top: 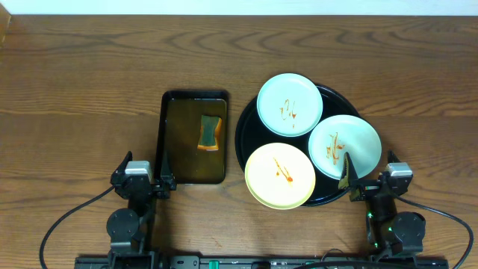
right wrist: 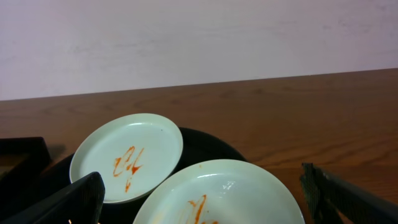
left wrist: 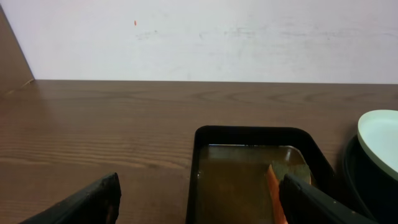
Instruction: Clean dirty plates on tray and stack at the side
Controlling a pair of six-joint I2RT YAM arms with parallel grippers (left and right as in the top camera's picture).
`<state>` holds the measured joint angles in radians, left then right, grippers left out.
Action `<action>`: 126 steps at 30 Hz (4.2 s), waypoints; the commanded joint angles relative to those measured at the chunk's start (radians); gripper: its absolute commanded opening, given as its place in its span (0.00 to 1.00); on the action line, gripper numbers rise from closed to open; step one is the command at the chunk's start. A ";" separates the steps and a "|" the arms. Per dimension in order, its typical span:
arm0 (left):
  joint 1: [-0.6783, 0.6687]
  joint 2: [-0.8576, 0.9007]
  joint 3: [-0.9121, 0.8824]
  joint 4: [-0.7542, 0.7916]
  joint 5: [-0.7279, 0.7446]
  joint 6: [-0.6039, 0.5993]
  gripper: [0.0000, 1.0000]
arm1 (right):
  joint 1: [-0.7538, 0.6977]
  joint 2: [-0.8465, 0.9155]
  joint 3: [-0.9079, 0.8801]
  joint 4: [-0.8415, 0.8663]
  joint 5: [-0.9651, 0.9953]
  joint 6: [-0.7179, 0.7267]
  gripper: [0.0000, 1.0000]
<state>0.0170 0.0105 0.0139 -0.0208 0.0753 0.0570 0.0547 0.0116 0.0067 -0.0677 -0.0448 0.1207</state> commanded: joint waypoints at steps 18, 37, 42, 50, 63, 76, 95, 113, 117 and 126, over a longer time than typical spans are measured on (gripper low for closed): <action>0.004 0.002 -0.010 -0.042 0.018 0.014 0.82 | 0.006 0.002 -0.001 -0.004 0.003 -0.013 0.99; 0.004 0.002 -0.010 -0.042 0.018 0.014 0.82 | 0.006 0.002 -0.001 -0.004 0.003 -0.013 0.99; 0.004 0.002 -0.010 -0.042 0.018 0.014 0.82 | 0.006 0.002 -0.001 -0.004 0.003 -0.013 0.99; 0.004 0.002 -0.010 -0.042 0.018 0.014 0.82 | 0.006 0.002 -0.001 -0.004 0.003 -0.013 0.99; 0.004 0.002 -0.010 -0.042 0.018 -0.002 0.82 | 0.006 0.002 -0.001 -0.003 0.006 -0.001 0.99; 0.004 0.114 0.089 -0.114 0.018 -0.074 0.82 | 0.006 0.024 0.060 -0.078 -0.007 0.013 0.99; 0.004 0.754 0.730 -0.584 0.019 -0.078 0.82 | 0.007 0.602 0.583 -0.573 -0.047 0.024 0.99; 0.004 0.995 1.004 -0.849 0.146 -0.082 0.82 | 0.016 0.872 0.804 -0.793 -0.260 0.024 0.95; 0.003 1.009 1.004 -0.750 0.171 -0.142 0.82 | 0.056 0.882 0.803 -0.808 -0.254 0.044 0.93; -0.097 1.174 1.004 -0.588 0.084 -0.132 0.80 | 0.149 1.050 0.797 -0.813 -0.239 0.159 0.74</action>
<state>-0.0418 1.1168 0.9981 -0.6212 0.2062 -0.0738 0.1745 1.0061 0.7895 -0.8780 -0.2806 0.2188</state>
